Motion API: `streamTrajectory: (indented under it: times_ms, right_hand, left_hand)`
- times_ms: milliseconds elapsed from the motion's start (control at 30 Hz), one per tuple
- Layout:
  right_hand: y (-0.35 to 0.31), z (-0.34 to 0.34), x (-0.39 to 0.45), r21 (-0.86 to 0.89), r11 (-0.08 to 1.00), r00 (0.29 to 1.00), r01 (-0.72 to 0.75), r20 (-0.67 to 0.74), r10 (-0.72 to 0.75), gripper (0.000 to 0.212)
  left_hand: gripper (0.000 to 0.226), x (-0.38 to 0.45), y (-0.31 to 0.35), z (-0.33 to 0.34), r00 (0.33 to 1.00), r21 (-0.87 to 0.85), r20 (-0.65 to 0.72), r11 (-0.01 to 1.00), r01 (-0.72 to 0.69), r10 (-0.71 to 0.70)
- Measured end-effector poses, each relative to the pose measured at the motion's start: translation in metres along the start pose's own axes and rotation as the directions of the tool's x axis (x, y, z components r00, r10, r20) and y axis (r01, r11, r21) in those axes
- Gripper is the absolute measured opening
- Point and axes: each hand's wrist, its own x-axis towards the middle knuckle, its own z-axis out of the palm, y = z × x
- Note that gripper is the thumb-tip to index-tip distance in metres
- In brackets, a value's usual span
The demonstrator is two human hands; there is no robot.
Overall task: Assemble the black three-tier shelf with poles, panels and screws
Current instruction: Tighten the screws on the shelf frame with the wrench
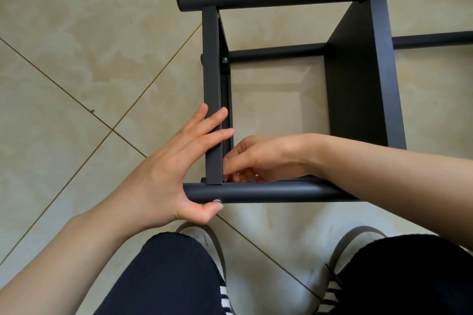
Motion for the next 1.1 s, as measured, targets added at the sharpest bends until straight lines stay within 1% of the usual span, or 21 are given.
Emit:
streamTrajectory:
  times_ms: [67, 100, 167, 233, 400, 500, 567, 633, 667, 767, 900, 1000, 1100]
  right_hand:
    - [-0.0007, 0.0003, 0.0, -0.02, 1.0, 1.0, -0.005, -0.008, 0.005, 0.028]
    - [-0.0012, 0.0005, -0.0002, 0.005, 1.0, 1.0, -0.007, 0.003, 0.007, 0.029]
    - [-0.0021, 0.0004, -0.0009, 0.065, 0.998, 0.999, 0.001, 0.035, -0.003, 0.023]
    - [-0.0019, 0.0004, -0.0009, 0.047, 0.999, 0.999, 0.023, 0.036, -0.025, 0.017]
    - [-0.0005, 0.0025, 0.0018, -0.019, 1.0, 1.0, -0.007, -0.004, 0.007, 0.028]
    - [-0.0016, 0.0002, 0.001, 0.05, 0.998, 1.0, -0.024, 0.006, 0.024, 0.031]
    - [-0.0017, -0.0016, -0.0001, 0.089, 0.996, 1.0, 0.003, 0.031, -0.006, 0.022]
    - [-0.001, -0.0015, -0.0007, 0.084, 0.996, 0.997, 0.037, 0.057, -0.042, 0.013]
    - [-0.0005, -0.0013, -0.0008, 0.083, 0.996, 0.997, 0.043, 0.068, -0.049, 0.012]
    - [0.0, -0.0002, -0.0015, 0.07, 0.997, 0.996, 0.022, 0.088, -0.028, 0.018]
    - [0.001, -0.0005, 0.0011, 0.02, 1.0, 0.998, -0.003, 0.058, 0.002, 0.026]
    - [0.0008, -0.0022, 0.0025, 0.115, 0.993, 0.997, -0.023, 0.079, 0.014, 0.02]
    - [0.0011, -0.0041, 0.002, 0.109, 0.993, 0.993, 0.033, 0.109, -0.045, 0.014]
  left_hand:
    - [0.093, 0.0001, -0.0002, 0.0, 1.0, -0.004, 0.003, 1.0, 0.0, 0.0]
    - [0.093, 0.0001, -0.0001, -0.0001, 1.0, -0.007, 0.004, 1.0, -0.001, 0.001]
    - [0.093, 0.0001, 0.0001, -0.0005, 1.0, -0.013, 0.007, 1.0, 0.0, 0.0]
    - [0.093, 0.0, 0.0004, -0.001, 1.0, -0.004, 0.007, 1.0, 0.003, -0.003]
    - [0.092, 0.0005, 0.0007, -0.0004, 1.0, -0.019, 0.008, 1.0, 0.002, -0.002]
    - [0.092, 0.0002, 0.0007, -0.0005, 1.0, -0.019, 0.003, 1.0, 0.001, -0.001]
    - [0.092, 0.0, 0.0007, -0.0008, 1.0, -0.016, 0.004, 1.0, 0.003, -0.003]
    - [0.092, 0.0001, 0.001, -0.0009, 1.0, -0.02, 0.004, 1.0, 0.001, -0.001]
    - [0.092, 0.0001, 0.0009, -0.0009, 1.0, -0.022, 0.005, 1.0, 0.0, 0.0]
    - [0.092, 0.0001, 0.0008, -0.0004, 1.0, -0.014, 0.009, 1.0, 0.002, -0.002]
    - [0.092, -0.0001, 0.0005, -0.0002, 1.0, -0.01, 0.001, 1.0, 0.001, -0.001]
    - [0.093, -0.0004, 0.0004, 0.0, 1.0, -0.006, -0.004, 1.0, -0.003, 0.003]
    - [0.093, -0.0005, 0.0, -0.0001, 1.0, 0.001, -0.005, 1.0, -0.005, 0.005]
